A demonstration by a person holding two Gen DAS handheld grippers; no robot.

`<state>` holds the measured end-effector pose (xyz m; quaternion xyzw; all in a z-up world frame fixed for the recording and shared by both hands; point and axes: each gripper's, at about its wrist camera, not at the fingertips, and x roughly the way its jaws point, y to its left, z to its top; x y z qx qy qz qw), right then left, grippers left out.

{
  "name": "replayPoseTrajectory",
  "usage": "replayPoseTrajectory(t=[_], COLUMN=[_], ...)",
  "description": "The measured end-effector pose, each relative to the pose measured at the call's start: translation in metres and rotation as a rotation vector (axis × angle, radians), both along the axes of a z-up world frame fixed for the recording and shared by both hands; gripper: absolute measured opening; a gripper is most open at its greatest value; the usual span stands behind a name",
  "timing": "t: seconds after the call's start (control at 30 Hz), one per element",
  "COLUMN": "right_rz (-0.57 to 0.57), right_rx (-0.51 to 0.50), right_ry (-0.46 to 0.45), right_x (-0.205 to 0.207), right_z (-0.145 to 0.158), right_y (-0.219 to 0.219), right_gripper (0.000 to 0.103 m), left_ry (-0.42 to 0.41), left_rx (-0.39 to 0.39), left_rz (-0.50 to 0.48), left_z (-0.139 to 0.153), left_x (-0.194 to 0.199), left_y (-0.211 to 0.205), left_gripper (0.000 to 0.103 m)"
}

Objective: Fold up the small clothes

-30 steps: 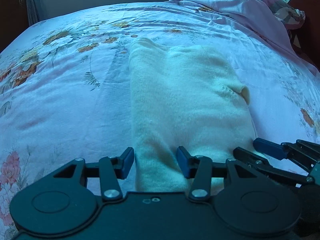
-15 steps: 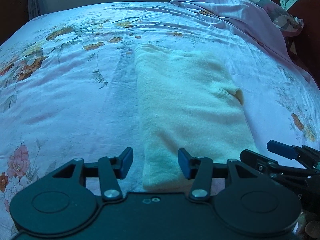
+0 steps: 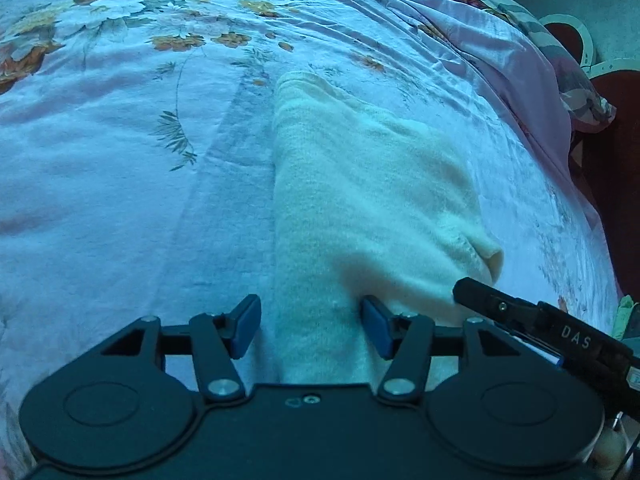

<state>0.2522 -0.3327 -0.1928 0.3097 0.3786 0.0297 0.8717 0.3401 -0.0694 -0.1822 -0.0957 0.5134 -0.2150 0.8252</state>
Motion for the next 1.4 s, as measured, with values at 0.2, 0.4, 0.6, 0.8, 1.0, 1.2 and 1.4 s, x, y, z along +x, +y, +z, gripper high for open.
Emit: replayPoseTrajectory(t=[0.2, 0.4, 0.6, 0.8, 1.0, 1.2, 1.4], right_rz=[-0.031, 0.006, 0.083, 0.172, 0.259, 0.151, 0.09], right_rx=[0.079, 0.046, 0.016, 0.034, 0.003, 0.162, 0.29], right_ry=[-0.017, -0.031, -0.186, -0.244, -0.229, -0.064, -0.028], right_x=[0.035, 0.04, 0.013, -0.02, -0.051, -0.064, -0.023], right_z=[-0.014, -0.006, 0.042, 0.065, 0.043, 0.006, 0.006], right_y=[-0.017, -0.008, 0.026, 0.075, 0.128, 0.106, 0.087], right_gripper=[0.067, 0.025, 0.024, 0.023, 0.024, 0.041, 0.059], left_ry=[0.05, -0.006, -0.101, -0.17, -0.145, -0.079, -0.102], left_rx=[-0.093, -0.06, -0.065, -0.06, 0.01, 0.005, -0.009], left_rz=[0.007, 0.018, 0.015, 0.051, 0.108, 0.144, 0.146], left_z=[-0.016, -0.001, 0.04, 0.075, 0.046, 0.024, 0.043], left_x=[0.018, 0.01, -0.015, -0.057, -0.099, -0.11, -0.075], left_y=[-0.006, -0.011, 0.016, 0.075, 0.119, 0.143, 0.146], left_gripper=[0.052, 0.033, 0.025, 0.025, 0.025, 0.031, 0.031])
